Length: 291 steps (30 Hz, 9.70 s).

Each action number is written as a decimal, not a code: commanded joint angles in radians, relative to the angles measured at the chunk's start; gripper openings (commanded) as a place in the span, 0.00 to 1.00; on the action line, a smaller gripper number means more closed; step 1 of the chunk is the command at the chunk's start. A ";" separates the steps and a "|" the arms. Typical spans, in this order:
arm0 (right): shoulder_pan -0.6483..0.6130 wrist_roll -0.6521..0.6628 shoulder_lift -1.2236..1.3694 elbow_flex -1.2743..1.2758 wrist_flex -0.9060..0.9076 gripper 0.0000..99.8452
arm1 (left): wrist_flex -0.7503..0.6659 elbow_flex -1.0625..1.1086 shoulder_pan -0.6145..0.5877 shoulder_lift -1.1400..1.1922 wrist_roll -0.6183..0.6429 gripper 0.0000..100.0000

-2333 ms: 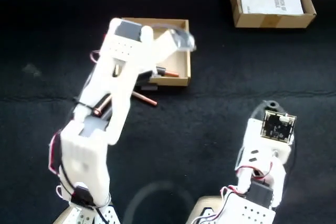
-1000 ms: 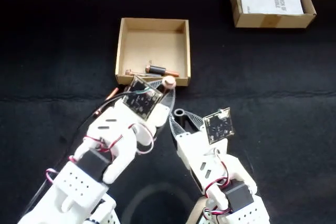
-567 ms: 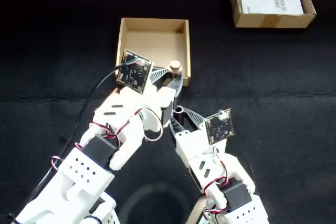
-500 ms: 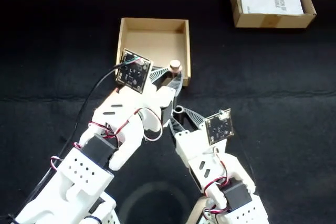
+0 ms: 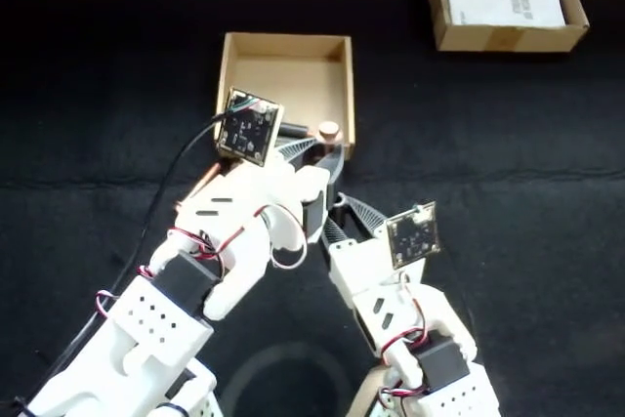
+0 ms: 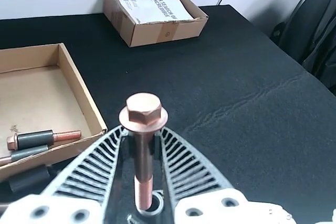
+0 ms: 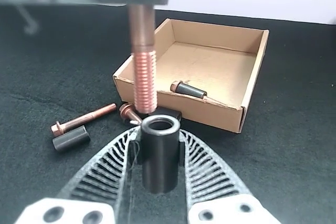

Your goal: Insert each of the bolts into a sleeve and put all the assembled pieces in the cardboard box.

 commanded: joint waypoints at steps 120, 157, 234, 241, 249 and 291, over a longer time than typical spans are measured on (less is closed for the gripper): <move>0.071 0.904 2.436 -2.006 -0.087 0.01 | 0.543 0.506 -1.399 -0.862 -0.555 0.01; -0.220 0.542 2.180 -2.414 1.171 0.17 | 0.539 0.704 -1.391 -0.862 -0.555 0.01; -0.125 0.724 2.192 -2.752 1.173 0.01 | 0.721 0.615 -1.257 -0.855 -0.206 0.01; -0.140 0.626 1.836 -2.327 1.170 0.01 | 0.859 0.274 -1.000 -0.823 -0.167 0.01; -0.136 0.548 1.503 -1.980 1.167 0.01 | 0.881 -0.128 -0.875 -0.325 -0.100 0.01; 0.018 0.502 0.630 -0.814 0.819 0.01 | 1.223 -1.678 -0.473 1.781 0.578 0.15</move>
